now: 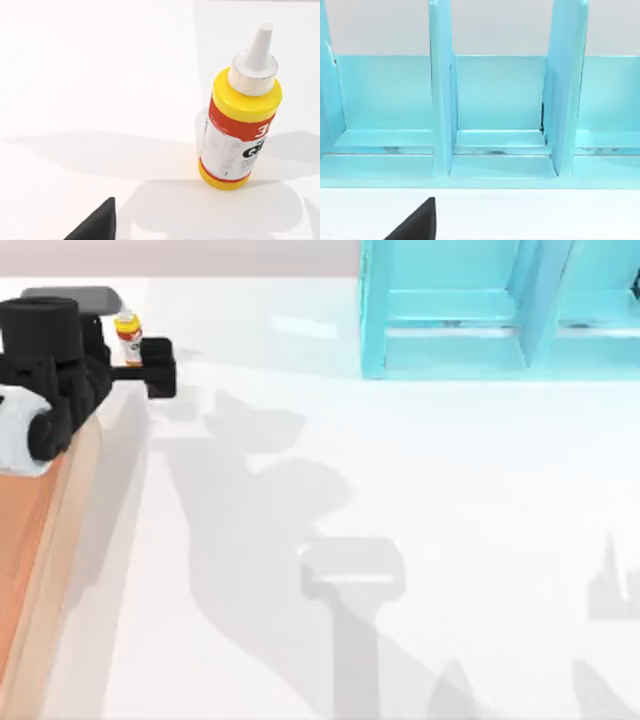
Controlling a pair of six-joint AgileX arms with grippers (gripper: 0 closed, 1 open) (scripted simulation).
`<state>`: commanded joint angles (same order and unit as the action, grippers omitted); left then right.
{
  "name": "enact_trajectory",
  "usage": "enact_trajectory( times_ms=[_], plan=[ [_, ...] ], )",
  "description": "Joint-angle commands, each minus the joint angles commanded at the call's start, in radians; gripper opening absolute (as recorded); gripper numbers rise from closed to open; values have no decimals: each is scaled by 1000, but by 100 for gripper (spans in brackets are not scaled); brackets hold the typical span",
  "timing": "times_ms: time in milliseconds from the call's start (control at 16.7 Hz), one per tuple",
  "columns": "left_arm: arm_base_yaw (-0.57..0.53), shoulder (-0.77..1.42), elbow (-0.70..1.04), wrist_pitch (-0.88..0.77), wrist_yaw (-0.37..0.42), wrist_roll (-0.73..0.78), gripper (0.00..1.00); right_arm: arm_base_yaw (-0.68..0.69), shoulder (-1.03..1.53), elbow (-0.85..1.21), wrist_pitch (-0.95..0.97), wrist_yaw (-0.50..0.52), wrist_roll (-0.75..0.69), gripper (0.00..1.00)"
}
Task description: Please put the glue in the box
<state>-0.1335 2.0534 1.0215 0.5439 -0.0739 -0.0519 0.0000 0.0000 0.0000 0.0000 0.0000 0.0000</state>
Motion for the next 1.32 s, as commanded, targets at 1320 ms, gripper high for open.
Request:
enact_trajectory(
  times_ms=[1320],
  plan=[
    [9,375,435,-71,12,2,100,0,0,0,0,0,0,100]
  ],
)
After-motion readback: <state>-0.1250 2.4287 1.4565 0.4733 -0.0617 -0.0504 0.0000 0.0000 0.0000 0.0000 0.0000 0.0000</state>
